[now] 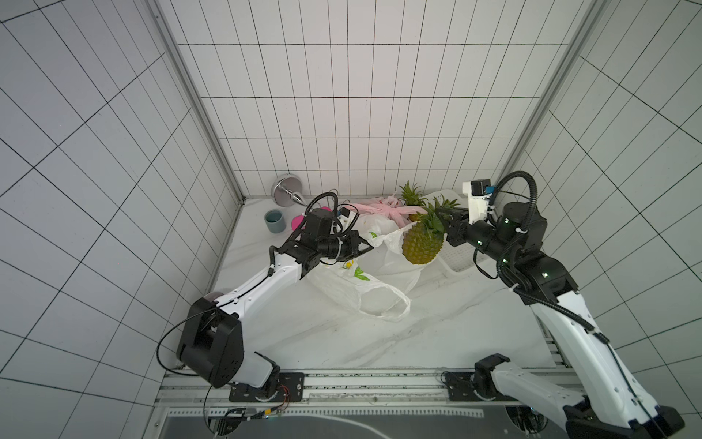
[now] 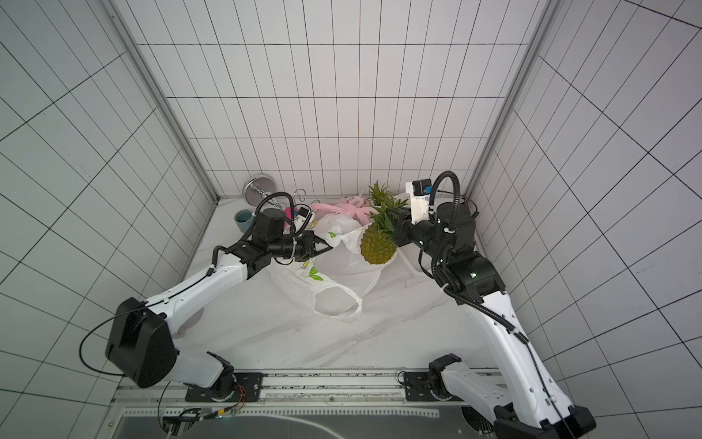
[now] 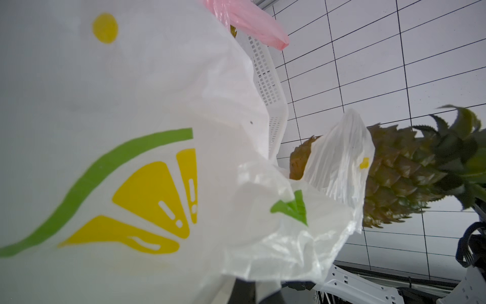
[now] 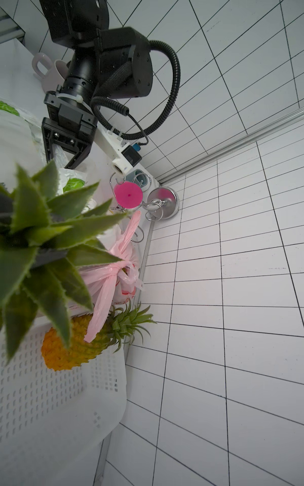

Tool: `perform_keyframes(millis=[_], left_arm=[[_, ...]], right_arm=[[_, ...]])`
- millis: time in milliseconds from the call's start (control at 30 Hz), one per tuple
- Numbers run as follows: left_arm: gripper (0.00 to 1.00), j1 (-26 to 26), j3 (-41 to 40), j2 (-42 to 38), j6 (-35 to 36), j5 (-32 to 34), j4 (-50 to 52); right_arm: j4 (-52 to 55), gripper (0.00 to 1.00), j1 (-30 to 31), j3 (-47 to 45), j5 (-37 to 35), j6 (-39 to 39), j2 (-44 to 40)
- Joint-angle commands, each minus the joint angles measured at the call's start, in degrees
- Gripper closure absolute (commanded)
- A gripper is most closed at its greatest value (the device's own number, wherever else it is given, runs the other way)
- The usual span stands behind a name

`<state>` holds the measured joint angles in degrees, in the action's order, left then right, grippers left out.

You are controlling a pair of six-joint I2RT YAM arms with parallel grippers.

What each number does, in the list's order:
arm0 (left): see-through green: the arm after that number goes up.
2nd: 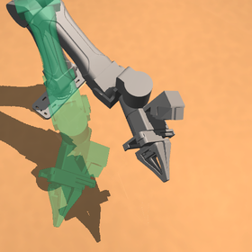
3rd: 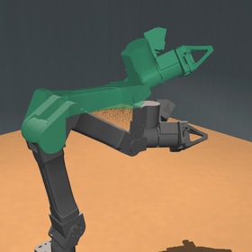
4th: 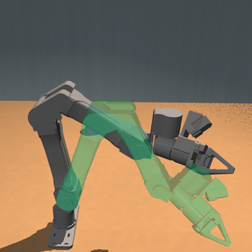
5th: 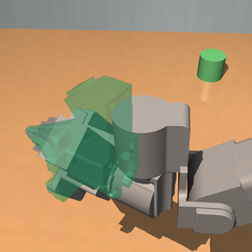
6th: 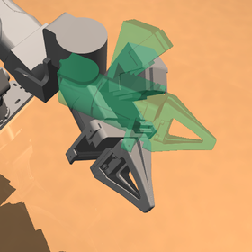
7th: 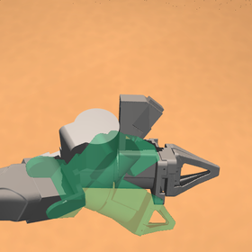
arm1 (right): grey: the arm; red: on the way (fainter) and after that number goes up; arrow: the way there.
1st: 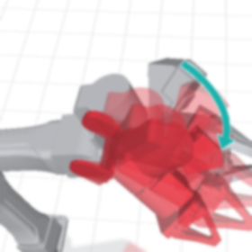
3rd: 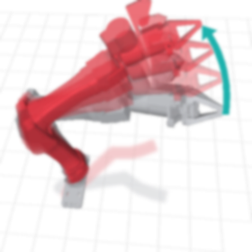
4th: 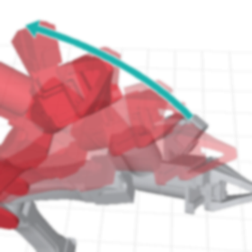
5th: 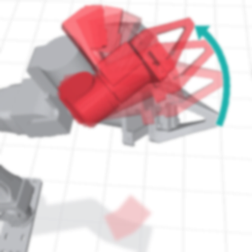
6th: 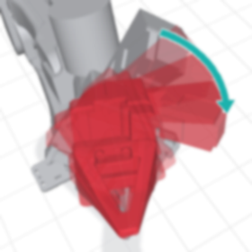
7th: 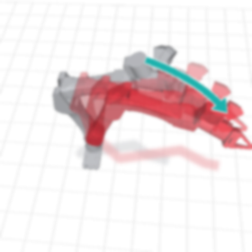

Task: Place the pineapple into a plastic bag & tie a knot
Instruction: Place the pineapple in the plastic bag.

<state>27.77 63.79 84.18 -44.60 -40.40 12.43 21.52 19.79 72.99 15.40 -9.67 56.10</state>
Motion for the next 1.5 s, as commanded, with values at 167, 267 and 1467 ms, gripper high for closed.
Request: perform_keyframes(millis=[167,267,1467], left_arm=[[1.0,-0.8,1.9,2.9,-0.4,1.0,-0.9],[1.0,-0.8,1.6,2.7,-1.1,0.5,-1.4],[1.0,8.4,-15.6,-2.1,-32.9,8.3,-48.3]], right_arm=[[6.5,1.0,-1.5,3.5,14.1,2.5,-5.2],[4.9,1.0,-1.4,1.6,16.3,1.7,-5.5],[-67.6,1.0,4.0,-56.5,-3.5,-39.2,-13.9]])
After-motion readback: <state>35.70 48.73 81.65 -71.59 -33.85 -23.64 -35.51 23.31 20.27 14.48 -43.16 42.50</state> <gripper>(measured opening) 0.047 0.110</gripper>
